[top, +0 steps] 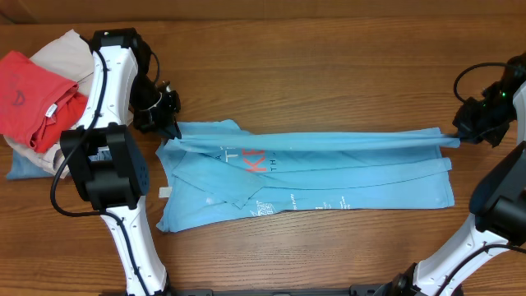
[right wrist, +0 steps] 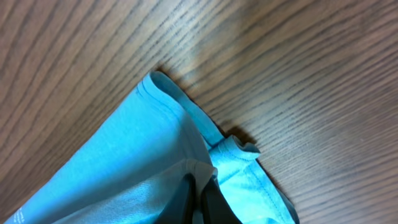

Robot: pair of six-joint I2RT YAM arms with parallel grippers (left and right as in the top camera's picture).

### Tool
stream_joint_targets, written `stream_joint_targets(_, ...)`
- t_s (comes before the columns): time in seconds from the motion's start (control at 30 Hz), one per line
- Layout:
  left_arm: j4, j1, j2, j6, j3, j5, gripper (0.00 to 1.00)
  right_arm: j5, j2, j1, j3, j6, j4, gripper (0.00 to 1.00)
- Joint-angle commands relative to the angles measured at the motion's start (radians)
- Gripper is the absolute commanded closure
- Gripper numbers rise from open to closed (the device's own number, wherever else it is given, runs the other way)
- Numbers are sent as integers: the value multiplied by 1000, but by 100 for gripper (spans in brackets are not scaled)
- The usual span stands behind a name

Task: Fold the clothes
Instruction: 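Fold the top half down over the bottom half with both grippers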

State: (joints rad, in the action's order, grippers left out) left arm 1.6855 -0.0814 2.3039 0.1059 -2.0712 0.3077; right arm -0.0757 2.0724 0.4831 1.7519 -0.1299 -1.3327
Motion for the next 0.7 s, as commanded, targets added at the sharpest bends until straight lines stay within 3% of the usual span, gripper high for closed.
stream_joint_targets(0.0, 5, 32, -38, -24, -20, 2, 96, 23, -43, 8, 16, -1, -6, 95)
stream_joint_targets(0.3, 5, 150, -66, 45, 42, -117, 96, 60, -43, 8, 15, 3, -76, 93)
stream_joint_targets(0.67, -17, 151, -226, 86, 233, -200, 96, 82, -43, 8, 14, 2, -148, 93)
